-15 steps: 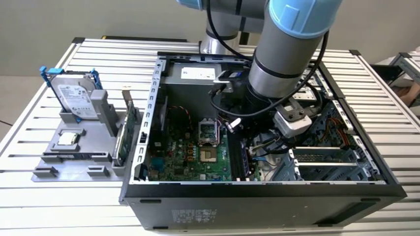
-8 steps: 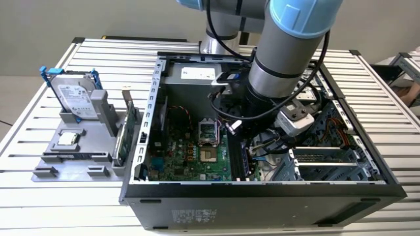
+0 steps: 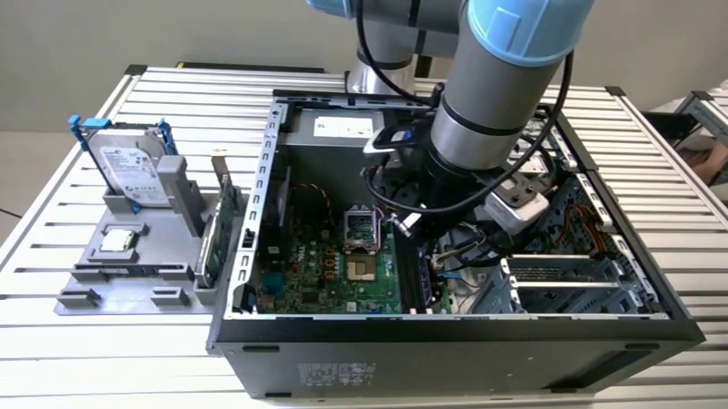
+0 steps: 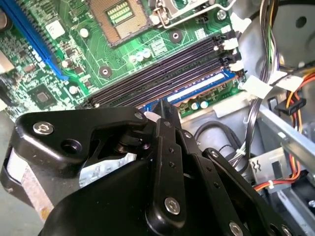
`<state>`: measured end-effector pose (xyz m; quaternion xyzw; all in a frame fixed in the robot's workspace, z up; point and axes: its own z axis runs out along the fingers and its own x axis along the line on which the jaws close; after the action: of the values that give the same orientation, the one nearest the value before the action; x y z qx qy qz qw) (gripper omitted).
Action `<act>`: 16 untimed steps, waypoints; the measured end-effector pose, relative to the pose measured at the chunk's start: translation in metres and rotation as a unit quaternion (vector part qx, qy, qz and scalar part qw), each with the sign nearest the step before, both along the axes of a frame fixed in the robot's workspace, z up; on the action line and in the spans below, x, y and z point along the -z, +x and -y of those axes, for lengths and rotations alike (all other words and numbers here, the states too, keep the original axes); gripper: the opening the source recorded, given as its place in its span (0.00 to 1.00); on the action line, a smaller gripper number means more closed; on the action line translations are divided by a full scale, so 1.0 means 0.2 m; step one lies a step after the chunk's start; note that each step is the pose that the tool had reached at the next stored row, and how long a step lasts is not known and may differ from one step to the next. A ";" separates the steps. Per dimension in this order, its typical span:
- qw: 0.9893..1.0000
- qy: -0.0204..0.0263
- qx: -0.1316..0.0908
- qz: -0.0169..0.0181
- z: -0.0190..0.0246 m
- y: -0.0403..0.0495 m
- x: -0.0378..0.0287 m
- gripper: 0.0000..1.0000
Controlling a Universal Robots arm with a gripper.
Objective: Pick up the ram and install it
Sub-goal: 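Press down the ram until it locks into place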
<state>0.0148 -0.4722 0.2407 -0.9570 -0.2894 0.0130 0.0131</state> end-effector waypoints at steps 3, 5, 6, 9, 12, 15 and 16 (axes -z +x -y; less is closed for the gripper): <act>1.000 0.000 -0.019 0.000 0.000 -0.001 0.001 0.00; 1.000 0.000 -0.031 0.000 0.000 -0.002 0.001 0.00; 0.999 0.000 -0.037 0.000 0.000 -0.002 0.001 0.00; 0.998 0.000 -0.056 0.000 0.000 -0.003 0.002 0.00; 0.997 0.000 -0.076 0.000 0.000 -0.004 0.002 0.00; 0.995 0.000 -0.097 0.000 0.000 -0.004 0.002 0.00; 0.995 0.000 -0.104 0.000 0.000 -0.004 0.003 0.00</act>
<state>0.0139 -0.4722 0.2402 -0.9217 -0.3875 0.0146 0.0117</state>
